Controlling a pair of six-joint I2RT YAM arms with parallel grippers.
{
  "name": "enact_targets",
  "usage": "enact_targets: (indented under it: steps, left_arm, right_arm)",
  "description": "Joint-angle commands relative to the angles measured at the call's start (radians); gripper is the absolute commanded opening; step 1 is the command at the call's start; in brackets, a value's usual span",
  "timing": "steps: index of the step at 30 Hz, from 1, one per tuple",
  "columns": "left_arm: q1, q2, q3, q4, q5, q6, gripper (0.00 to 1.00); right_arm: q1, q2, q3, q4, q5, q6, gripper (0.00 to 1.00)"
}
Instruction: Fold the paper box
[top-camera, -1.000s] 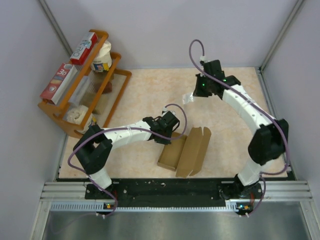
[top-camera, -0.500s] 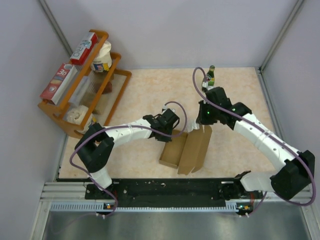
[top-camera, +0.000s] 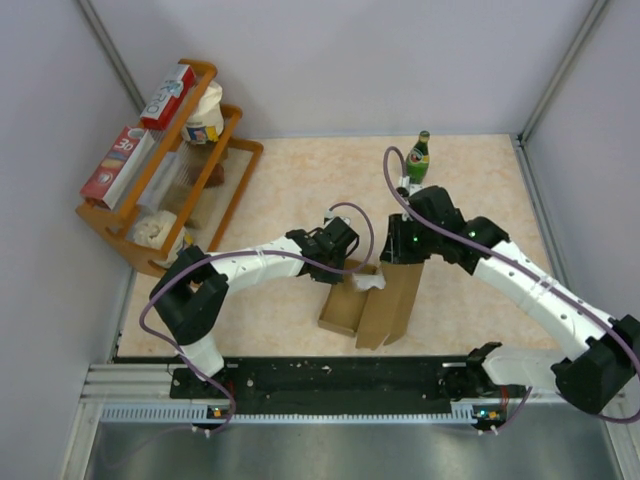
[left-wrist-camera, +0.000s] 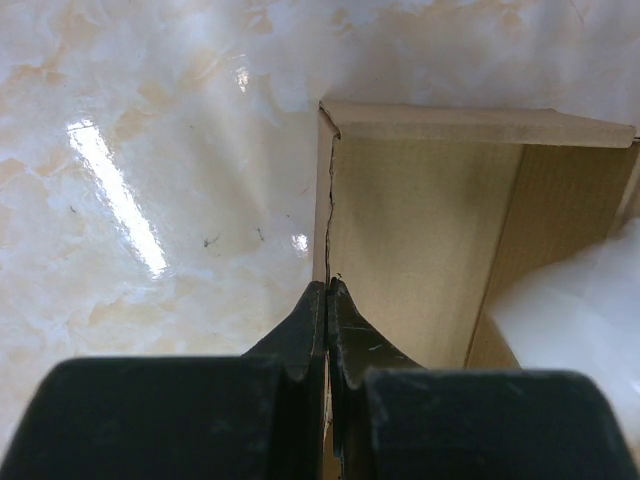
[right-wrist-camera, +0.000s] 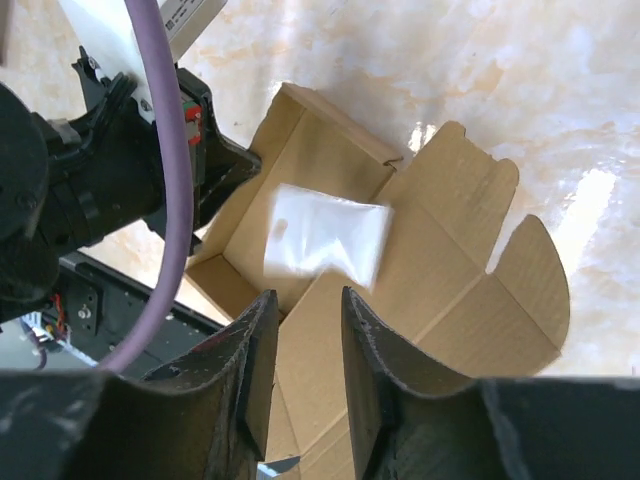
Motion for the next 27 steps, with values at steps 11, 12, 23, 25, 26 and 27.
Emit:
enact_targets:
  steps: [11, 12, 23, 25, 26, 27]
  left_arm:
    - [0.013, 0.067, -0.017, 0.013, -0.029, 0.005, 0.00]
    - [0.013, 0.067, -0.017, 0.012, -0.024, 0.005, 0.00]
    - [0.012, 0.067, -0.017, 0.025, -0.013, 0.003, 0.00]
    - [0.013, 0.067, -0.019, 0.027, -0.009, 0.006, 0.00]
    - [0.013, 0.068, -0.019, 0.028, -0.007, 0.009, 0.00]
    - [0.012, 0.070, -0.017, 0.027, -0.007, 0.009, 0.00]
  right_arm:
    - [0.009, -0.175, -0.042, -0.142, 0.225, 0.084, 0.45]
    - [0.009, -0.188, -0.041, -0.162, 0.257, 0.095, 0.49]
    - [0.009, -0.289, -0.120, -0.217, 0.351, 0.221, 0.79]
    - [0.009, -0.301, -0.136, -0.211, 0.336, 0.244, 0.79]
    - [0.009, -0.309, -0.146, -0.208, 0.330, 0.253, 0.79]
    - [0.009, -0.321, -0.156, -0.205, 0.320, 0.262, 0.79]
